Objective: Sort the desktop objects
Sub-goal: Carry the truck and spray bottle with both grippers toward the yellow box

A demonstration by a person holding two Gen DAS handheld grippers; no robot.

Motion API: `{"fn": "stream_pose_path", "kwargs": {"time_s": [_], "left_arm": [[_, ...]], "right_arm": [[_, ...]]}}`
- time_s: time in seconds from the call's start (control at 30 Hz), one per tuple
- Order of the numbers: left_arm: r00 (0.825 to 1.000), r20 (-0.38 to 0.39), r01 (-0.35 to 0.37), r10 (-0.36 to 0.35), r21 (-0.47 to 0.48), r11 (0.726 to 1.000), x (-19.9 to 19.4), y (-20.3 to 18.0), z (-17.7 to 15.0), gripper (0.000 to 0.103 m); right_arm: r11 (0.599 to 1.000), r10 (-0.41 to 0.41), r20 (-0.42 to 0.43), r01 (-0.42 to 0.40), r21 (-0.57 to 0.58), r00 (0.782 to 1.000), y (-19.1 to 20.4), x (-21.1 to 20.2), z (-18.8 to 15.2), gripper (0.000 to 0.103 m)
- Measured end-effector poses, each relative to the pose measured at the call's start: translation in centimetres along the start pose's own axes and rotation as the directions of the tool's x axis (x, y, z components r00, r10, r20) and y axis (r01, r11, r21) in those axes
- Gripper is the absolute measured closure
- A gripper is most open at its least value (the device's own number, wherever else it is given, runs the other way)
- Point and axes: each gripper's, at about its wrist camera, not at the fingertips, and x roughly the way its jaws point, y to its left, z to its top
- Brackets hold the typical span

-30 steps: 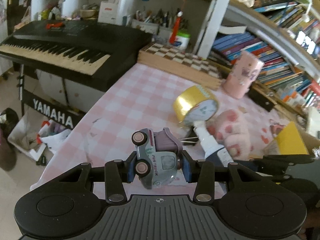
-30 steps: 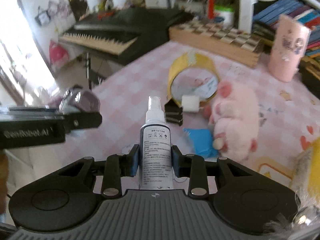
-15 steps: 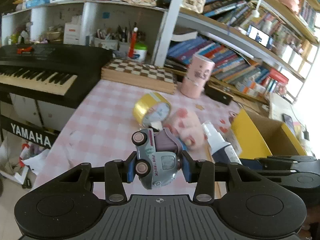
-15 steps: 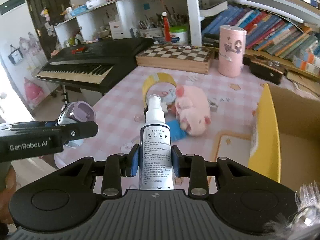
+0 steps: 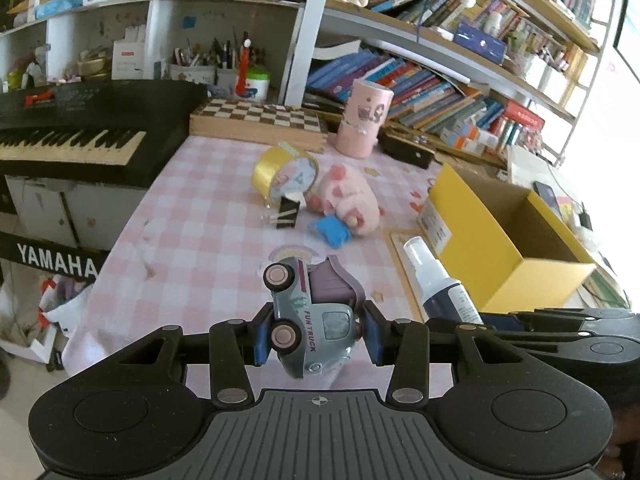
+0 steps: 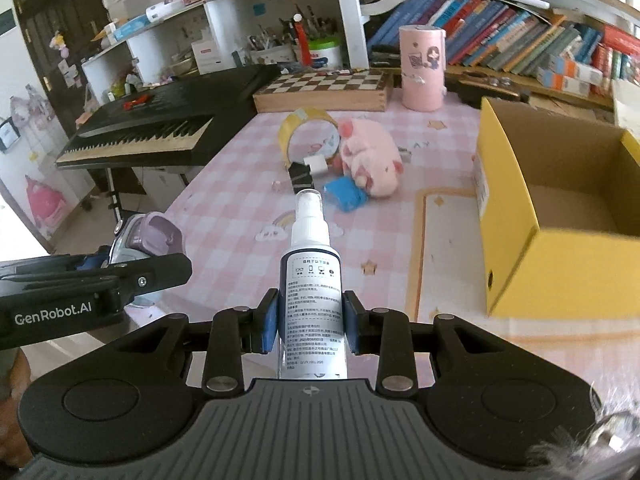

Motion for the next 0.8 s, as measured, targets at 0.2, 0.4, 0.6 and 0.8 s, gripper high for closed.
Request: {"fn": "stream_pose_path", "kwargs": {"time_s": [0.2,0.4,0.6,0.8], "left_arm": [[0.999,-0.026,0.046,-0.045,0.035,0.998,-1.6,-0.4,-2.0,0.06],[0.995,-0.047,0.096,-0.092,0.077,0.992,-2.5,-1.4,-3.4,0.06],[0.989,-0.073,0.141,-0.132,0.125,0.982,-2.5,-2.6,-4.1,0.06],[0.984,-0.085,0.168,-0.156,0.173,0.97,-2.4,-3.7,-4.3,0.06]], "right_arm": [[0.997,-0.034,-0.003,0.034,0.065,0.999,0.6,-2.0,-3.0,0.073],[0.989,-0.077,-0.007,0.078,0.126,0.997,0.5,-3.7,-5.3,0.073],[0.979,-0.126,-0.009,0.126,0.157,0.992,0.3,-5.1,-6.7,0.073],[0.965,-0.158,-0.007,0.157,0.209,0.987,-0.5,-5.8,-7.4,0.073]]}}
